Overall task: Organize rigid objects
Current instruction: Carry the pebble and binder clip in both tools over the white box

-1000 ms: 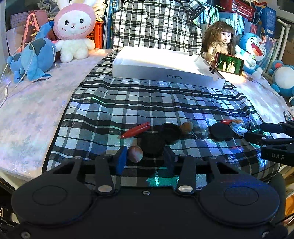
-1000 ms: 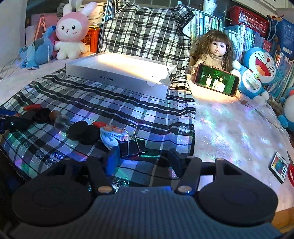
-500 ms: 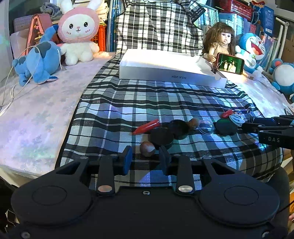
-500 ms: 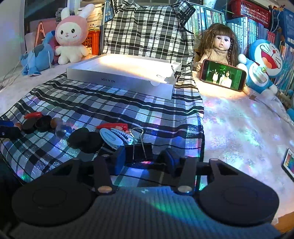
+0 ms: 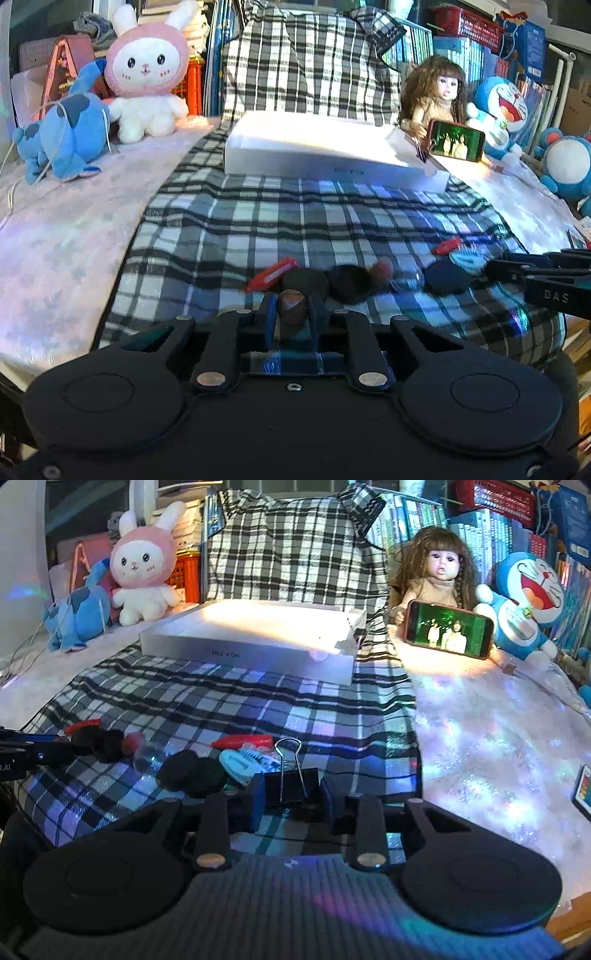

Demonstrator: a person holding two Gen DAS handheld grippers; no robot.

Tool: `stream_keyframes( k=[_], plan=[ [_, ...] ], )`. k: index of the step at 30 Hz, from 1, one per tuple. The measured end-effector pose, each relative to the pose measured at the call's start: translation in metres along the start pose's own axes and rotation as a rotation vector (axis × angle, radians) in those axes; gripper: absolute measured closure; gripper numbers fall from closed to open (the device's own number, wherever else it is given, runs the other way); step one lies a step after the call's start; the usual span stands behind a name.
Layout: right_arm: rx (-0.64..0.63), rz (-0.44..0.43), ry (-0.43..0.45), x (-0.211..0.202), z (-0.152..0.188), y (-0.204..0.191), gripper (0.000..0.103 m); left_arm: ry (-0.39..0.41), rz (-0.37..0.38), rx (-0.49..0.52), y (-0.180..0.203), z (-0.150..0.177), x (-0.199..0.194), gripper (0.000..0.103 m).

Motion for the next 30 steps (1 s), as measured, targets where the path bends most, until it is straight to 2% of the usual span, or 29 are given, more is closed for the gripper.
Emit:
stream_keyframes(
  k=[7, 16, 19, 24, 30],
  plan=[
    [0.051, 0.059, 0.014, -0.002, -0.01, 0.017, 0.066, 0.05, -0.015, -0.005, -0.008, -0.021, 0.0, 0.086],
    [0.131, 0.083, 0.024, 0.005, -0.037, 0.035, 0.066, 0.028, 0.024, -0.028, -0.014, -0.063, 0.025, 0.086],
    [0.167, 0.065, 0.023, 0.013, -0.052, 0.038, 0.066, 0.031, 0.032, -0.027, -0.014, -0.083, 0.038, 0.086],
    [0.197, 0.04, 0.027, 0.034, -0.084, 0.04, 0.066, -0.006, 0.09, -0.074, -0.013, -0.122, 0.065, 0.086],
    [0.246, -0.023, -0.009, 0.069, -0.129, 0.039, 0.066, -0.029, 0.133, -0.069, -0.003, -0.17, 0.101, 0.086]
  ],
)
Point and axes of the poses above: each gripper's, at about its wrist camera, not at the fingertips, and x roughly the way its jaws point, y to its right, z to its underside, the point moved 6 cm from there along x, roughly the way its jaws point, and after that the axes turned 1 degree about x, right-handed, at the moved point
